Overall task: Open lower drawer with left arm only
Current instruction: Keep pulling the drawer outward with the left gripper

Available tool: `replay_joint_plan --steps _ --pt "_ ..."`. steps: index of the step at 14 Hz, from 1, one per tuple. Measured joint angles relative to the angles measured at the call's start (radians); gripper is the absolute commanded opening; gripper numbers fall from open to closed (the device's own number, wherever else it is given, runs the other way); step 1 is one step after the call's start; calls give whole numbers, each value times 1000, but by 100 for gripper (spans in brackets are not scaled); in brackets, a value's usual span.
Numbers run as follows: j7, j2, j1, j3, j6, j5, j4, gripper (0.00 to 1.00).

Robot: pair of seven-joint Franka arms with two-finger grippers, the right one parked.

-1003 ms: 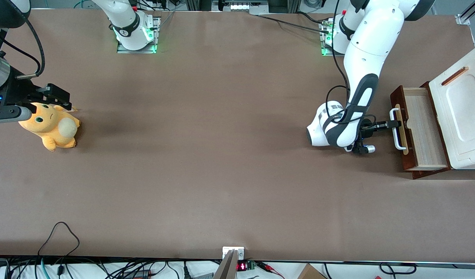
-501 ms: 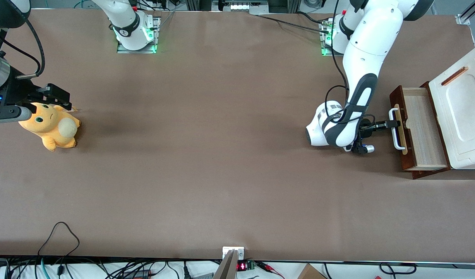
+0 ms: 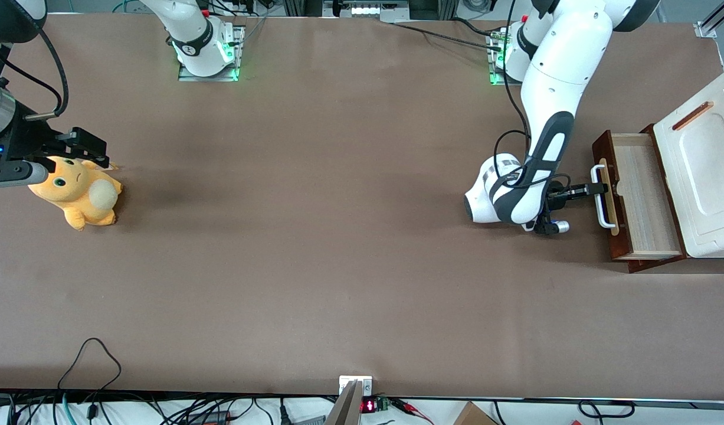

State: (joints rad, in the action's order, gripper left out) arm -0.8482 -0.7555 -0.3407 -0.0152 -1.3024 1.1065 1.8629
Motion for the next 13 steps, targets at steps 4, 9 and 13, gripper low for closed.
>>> replay_joint_plan --steps 4,9,13 --pt "-1 0 -4 1 0 -5 -2 18" --pt "-2 0 -23 -11 32 -61 -7 100" --pt "-7 -4 -73 -29 43 -104 -7 100"
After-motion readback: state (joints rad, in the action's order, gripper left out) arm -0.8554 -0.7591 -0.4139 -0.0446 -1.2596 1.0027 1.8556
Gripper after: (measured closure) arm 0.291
